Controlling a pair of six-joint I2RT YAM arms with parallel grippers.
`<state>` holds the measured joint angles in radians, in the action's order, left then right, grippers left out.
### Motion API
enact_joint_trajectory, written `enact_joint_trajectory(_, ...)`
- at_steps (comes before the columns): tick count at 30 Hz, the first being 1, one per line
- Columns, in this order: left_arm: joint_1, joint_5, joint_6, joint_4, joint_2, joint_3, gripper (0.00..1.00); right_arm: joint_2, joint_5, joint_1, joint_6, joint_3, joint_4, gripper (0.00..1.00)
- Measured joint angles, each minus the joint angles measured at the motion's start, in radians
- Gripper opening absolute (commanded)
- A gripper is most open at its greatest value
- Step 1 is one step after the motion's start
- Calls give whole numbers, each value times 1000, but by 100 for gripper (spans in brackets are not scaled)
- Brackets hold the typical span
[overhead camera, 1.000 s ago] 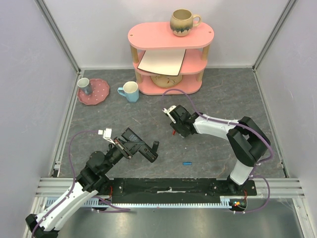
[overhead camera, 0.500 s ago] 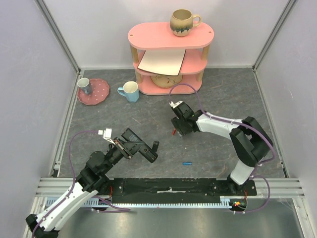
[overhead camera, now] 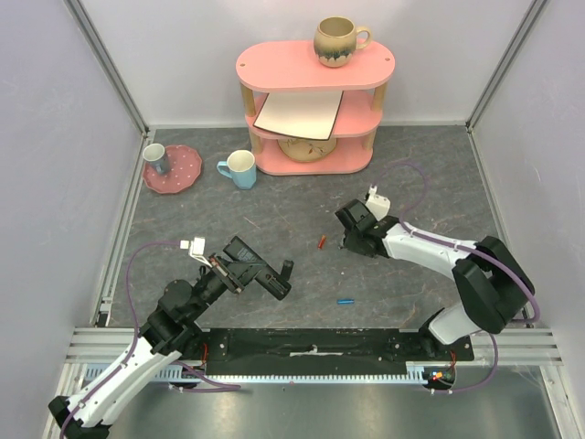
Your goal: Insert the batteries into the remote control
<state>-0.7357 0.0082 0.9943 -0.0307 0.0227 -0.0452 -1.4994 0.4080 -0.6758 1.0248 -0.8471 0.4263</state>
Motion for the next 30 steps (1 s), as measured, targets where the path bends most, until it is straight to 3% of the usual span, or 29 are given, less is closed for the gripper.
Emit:
enact_joint_trajectory(10,0,0,9,0,3,0,2,-48,3,0,236,7,-2,51)
enact_joint_trajectory(20,0,0,11,18,0,0,2,-105,19,17,333,-2,-18,47)
enact_joint_trajectory(23,0,0,11,27,-3,0,2,-112,23,21,343,-9,-22,49)
enact_joint_trajectory(30,0,-1,11,39,-4,0,2,-112,47,23,281,-45,0,65)
